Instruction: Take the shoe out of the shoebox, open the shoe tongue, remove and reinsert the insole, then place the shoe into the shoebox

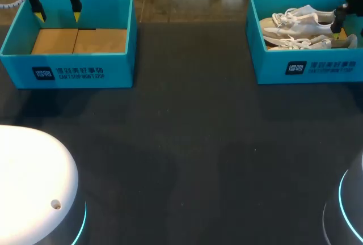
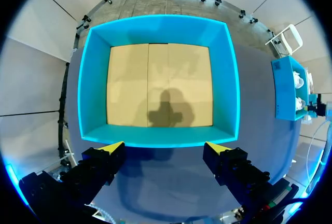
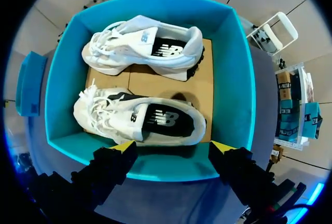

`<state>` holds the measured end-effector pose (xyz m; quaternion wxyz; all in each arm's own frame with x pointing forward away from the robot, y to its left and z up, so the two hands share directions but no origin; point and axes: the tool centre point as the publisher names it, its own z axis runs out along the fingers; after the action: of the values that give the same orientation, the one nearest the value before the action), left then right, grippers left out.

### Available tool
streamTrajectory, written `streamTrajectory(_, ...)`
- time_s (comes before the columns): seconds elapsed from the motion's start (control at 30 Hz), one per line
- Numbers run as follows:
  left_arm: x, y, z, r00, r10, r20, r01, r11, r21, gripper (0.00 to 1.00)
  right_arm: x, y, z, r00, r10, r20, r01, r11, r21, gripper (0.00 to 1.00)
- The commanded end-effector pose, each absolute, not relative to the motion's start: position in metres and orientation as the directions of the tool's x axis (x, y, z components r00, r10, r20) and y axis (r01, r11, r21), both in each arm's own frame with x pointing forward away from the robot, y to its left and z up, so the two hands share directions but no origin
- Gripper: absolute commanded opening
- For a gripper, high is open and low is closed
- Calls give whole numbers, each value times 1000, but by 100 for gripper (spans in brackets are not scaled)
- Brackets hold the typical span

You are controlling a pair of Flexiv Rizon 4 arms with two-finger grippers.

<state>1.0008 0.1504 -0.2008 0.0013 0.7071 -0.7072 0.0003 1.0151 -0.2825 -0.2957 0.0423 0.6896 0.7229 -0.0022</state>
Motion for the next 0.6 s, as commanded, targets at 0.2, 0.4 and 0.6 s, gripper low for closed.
streamTrajectory(0.2,1001,150,-200,0,-1000,1,-1000,0,1,100,1029,-297,-314,-31,997,-71,999,33,29,85)
streamTrajectory(0.4,1001,150,-200,0,-1000,1,-1000,0,1,100,1031,-305,-319,-14,997,-77,1000,16,25,84)
streamTrajectory(0.6,1001,150,-200,0,-1000,1,-1000,0,1,100,1035,-313,-326,-3,996,-85,1000,5,16,86)
